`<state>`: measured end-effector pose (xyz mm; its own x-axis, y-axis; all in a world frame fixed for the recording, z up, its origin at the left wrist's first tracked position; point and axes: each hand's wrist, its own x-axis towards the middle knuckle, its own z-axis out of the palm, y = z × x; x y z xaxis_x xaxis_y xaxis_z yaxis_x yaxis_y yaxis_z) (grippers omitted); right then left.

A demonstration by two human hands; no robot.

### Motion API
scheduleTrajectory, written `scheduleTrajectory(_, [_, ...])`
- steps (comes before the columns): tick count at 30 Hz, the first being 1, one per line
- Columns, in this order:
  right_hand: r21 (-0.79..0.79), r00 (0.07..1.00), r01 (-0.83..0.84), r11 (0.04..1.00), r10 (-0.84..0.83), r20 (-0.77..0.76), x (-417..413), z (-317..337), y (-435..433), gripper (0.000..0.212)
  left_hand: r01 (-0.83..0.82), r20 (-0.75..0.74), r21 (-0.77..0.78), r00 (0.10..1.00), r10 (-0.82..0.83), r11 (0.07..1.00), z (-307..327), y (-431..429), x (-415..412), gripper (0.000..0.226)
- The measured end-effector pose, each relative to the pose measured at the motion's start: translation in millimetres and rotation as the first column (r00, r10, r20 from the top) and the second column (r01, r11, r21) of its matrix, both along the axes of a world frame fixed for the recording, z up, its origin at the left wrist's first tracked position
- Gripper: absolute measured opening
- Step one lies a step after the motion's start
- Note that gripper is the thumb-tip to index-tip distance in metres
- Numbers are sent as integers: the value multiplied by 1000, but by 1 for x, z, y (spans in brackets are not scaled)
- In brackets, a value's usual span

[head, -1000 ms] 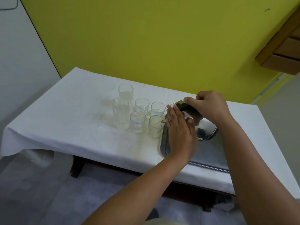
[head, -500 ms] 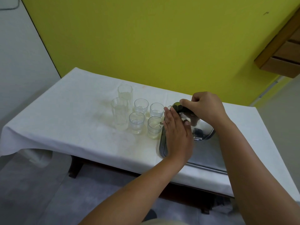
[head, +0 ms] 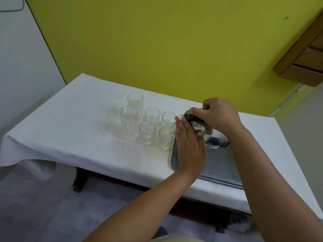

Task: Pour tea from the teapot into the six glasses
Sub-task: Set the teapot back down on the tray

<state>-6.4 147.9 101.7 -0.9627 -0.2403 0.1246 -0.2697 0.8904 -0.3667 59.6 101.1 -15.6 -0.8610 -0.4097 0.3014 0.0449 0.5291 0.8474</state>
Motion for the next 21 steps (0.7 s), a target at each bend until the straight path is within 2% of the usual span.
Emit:
scheduleTrajectory(7, [30,998,-28,999,30,-61,-2,1,-4,47,8,-19,54,1000,-7,998,4,-1,0,66])
scheduleTrajectory(15, [13,999,-25,1000,25,-48,-1,3,-4,47,22,-25,73,999,-20,997,6,0,0,66])
scheduleTrajectory(18, [-39,1000,17,999,-18,-9,0,-2,4,46,67,-23,83,998,-66,994,6,-1,0,62])
scheduleTrajectory(21, [-187,996,82,979,-73,51,2,-12,19,45,205,-3,89,979,-206,975,4,-7,0,59])
